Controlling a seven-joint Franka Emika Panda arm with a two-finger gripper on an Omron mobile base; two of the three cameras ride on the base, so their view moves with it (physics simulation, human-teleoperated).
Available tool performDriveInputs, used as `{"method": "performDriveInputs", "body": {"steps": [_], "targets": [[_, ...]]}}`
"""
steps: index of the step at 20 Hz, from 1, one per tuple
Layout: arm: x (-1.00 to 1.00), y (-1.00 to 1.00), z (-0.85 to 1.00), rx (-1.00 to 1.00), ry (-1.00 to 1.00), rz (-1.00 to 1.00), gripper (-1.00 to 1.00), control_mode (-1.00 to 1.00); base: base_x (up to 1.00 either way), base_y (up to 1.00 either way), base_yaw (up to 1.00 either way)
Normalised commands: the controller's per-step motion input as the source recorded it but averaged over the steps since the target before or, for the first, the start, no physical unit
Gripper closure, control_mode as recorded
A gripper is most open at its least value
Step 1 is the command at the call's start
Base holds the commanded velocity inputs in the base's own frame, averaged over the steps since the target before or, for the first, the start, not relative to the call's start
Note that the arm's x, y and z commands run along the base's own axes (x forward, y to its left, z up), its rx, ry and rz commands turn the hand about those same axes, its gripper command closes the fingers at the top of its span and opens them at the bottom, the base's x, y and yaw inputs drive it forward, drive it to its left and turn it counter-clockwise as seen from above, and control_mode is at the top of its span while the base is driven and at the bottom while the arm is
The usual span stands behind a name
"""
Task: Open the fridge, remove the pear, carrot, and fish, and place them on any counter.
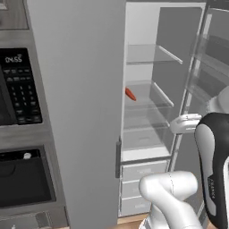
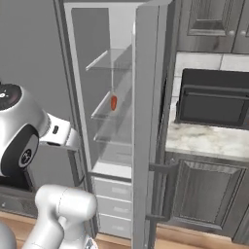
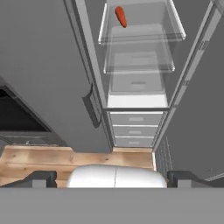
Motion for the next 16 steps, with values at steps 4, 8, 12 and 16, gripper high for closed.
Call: {"method": "performDriveInputs", "body": {"steps": [4, 8, 12, 16], "targets": [[0.00, 0.00, 0.00, 0.00, 0.00, 0.00, -1.00, 1.00, 0.00, -0.75, 0.00], [0.00, 0.00, 0.00, 0.00, 0.00, 0.00, -1.00, 1.00, 0.15, -0.14, 0.01], [0.00, 0.00, 0.00, 0.00, 0.00, 0.00, -1.00, 1.00, 0.45, 0.03, 0.00], [0.00, 0.00, 0.00, 0.00, 0.00, 0.00, -1.00, 1.00, 0.70, 0.00, 0.00]]}}
